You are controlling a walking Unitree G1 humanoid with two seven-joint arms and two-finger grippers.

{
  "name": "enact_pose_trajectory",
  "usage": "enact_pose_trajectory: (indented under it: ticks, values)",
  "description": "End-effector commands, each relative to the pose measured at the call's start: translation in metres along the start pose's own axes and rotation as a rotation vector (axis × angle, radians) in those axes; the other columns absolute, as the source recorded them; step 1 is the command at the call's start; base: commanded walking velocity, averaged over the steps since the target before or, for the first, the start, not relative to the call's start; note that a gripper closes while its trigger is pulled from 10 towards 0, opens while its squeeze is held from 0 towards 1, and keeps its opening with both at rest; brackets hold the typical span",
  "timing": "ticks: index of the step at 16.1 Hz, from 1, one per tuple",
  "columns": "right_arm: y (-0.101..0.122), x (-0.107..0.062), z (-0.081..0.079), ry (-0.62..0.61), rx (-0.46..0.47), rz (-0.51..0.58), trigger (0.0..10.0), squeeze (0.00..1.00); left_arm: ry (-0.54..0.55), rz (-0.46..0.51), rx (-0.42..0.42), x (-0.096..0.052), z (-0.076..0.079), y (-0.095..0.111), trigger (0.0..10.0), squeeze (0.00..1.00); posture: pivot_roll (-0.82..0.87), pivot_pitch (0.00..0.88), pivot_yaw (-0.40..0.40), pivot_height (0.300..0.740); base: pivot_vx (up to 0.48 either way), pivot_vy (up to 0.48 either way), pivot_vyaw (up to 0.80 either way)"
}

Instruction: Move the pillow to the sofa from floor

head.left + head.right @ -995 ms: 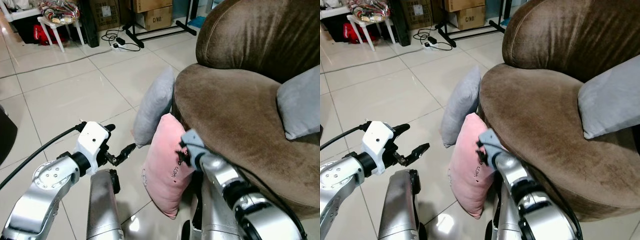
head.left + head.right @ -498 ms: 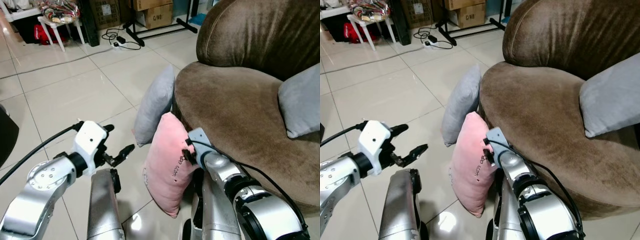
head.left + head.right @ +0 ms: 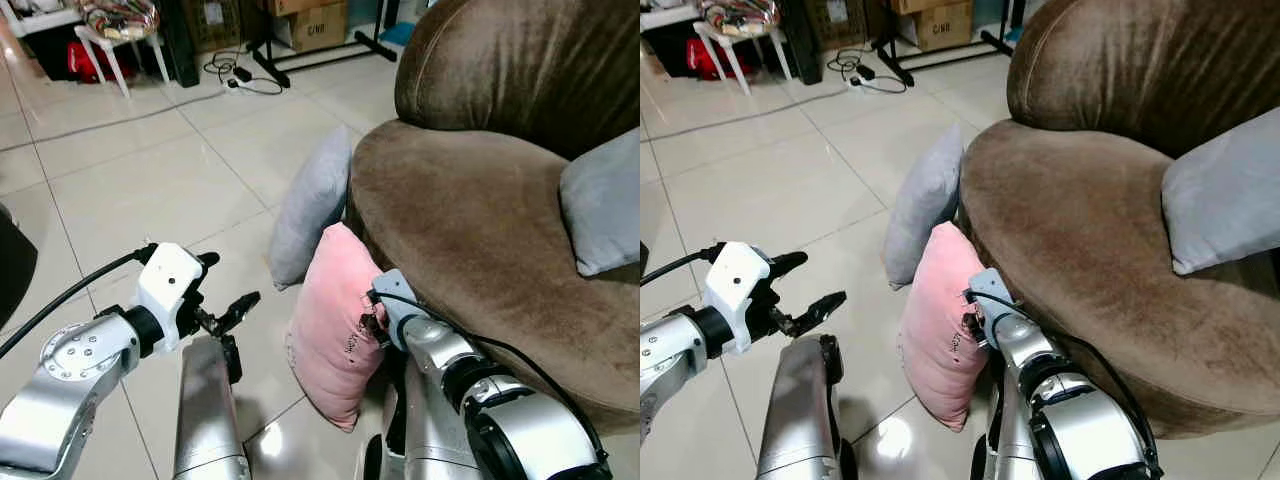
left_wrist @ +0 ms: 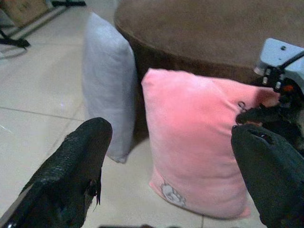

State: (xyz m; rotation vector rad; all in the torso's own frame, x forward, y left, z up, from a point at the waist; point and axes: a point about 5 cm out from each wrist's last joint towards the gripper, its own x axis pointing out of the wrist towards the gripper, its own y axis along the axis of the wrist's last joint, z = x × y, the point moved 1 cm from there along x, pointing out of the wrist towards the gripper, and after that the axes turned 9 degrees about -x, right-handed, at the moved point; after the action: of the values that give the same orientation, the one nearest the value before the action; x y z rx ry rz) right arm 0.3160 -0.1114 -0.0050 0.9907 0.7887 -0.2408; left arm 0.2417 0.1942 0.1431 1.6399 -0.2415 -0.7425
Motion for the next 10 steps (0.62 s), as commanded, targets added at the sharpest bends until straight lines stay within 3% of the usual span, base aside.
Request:
enact_pose_trajectory:
  ticks: [1, 10]
  values:
    - [-0.0095, -0.0001, -0.0052, 0.019, -0.01, -0.031, 0.0, 0.0, -0.027, -0.003, 0.008, -0.002, 0.0033, 0.0027, 10.0, 0.0, 0.19, 0.1, -0.021, 0.44, 0.0, 0.0, 0.0]
    - [-0.0029, 0.0007, -0.0137, 0.049, -0.003, -0.006, 0.0, 0.0, -0.064, -0.016, 0.002, 0.0011, 0.0066, 0.0007, 10.0, 0.0, 0.19, 0.085, -0.027, 0.44, 0.0, 0.0, 0.0]
